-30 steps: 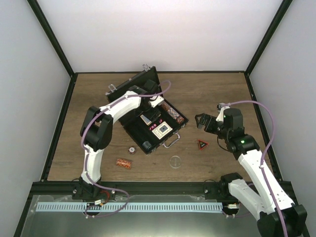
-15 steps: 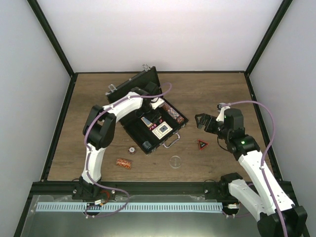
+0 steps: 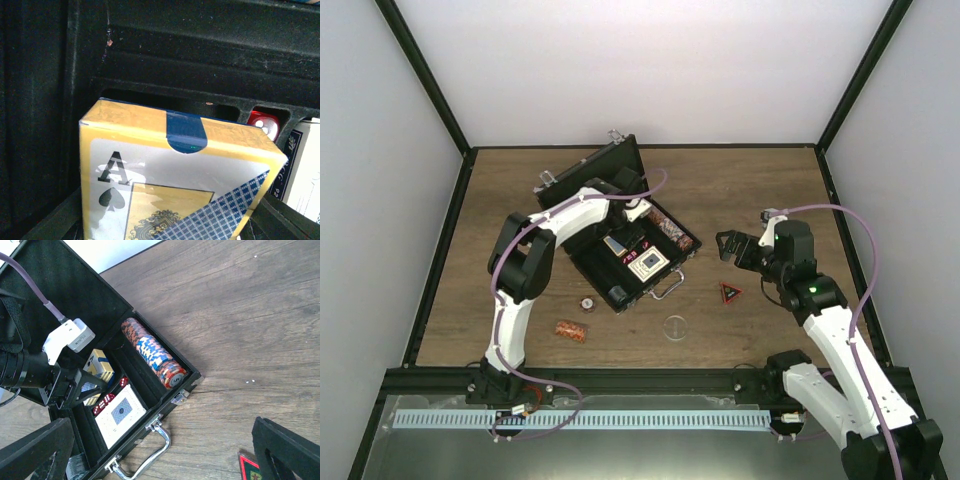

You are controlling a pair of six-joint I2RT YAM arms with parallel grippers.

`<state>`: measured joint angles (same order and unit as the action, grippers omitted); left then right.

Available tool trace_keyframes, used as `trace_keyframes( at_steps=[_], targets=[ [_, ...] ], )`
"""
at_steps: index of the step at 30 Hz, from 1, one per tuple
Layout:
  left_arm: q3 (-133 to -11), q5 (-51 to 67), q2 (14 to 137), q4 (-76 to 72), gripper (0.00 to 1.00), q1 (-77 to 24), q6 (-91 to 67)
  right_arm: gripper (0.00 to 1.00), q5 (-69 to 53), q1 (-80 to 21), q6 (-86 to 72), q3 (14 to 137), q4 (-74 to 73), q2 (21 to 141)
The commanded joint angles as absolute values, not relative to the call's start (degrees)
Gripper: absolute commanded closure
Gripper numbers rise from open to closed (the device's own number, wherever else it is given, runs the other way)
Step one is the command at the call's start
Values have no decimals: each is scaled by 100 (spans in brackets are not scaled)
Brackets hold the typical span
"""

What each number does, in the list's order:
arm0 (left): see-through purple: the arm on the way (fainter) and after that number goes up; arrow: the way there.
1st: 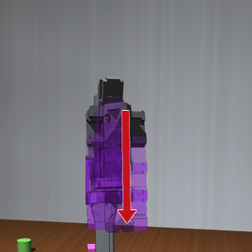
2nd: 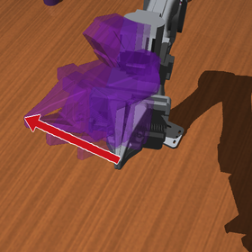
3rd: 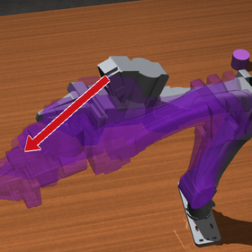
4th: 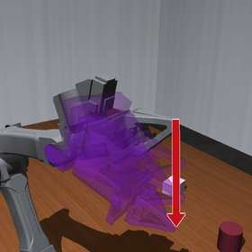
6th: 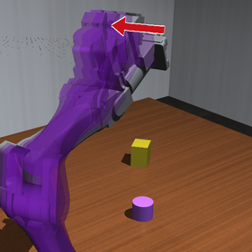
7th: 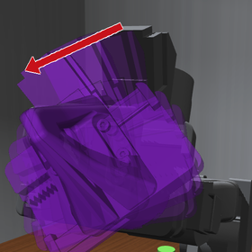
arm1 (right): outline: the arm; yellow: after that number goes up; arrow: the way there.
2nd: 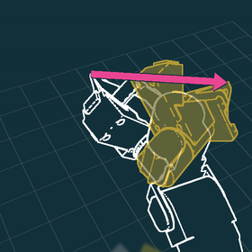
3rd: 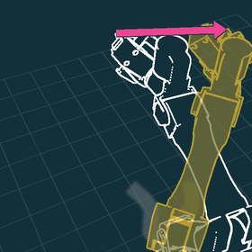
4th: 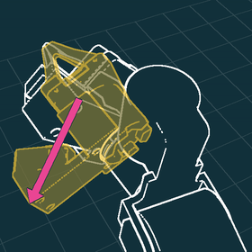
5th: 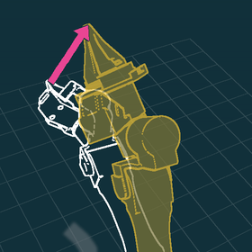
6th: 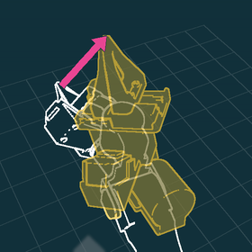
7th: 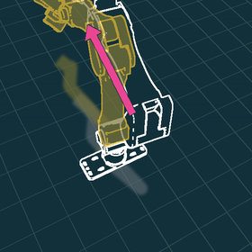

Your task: Pack up texas hold em set

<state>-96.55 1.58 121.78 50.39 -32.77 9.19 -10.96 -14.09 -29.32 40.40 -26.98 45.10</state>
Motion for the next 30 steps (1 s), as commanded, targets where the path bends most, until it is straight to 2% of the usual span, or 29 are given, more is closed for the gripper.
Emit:
trace_keyframes(
  at_steps=[1, 8, 14, 19, 24, 30],
  targets=[
    [-9517, 250, 12265, 5010, 41, -3283, 952, 0, -1002, -1455, -2842, 4048, -2733, 4465],
    [-9439, 230, 12243, 5106, 33, -3287, 885, 0, -1008, -1458, -2799, 4072, -2725, 4494],
    [-9485, 126, 12092, 5128, 18, -3283, 795, 0, -984, -1452, -2751, 4160, -2731, 4565],
    [-9544, 24, 11912, 5146, 12, -3287, 728, 0, -938, -1456, -2692, 4247, -2781, 4576],
    [-9513, 150, 11626, 4825, 14, -3335, 553, 0, -1008, -1458, -2776, 4193, -2773, 4566],
    [-9382, 304, 11542, 4347, 28, -3346, 141, 0, -1091, -1452, -2899, 4083, -2682, 4512]
  ],
)
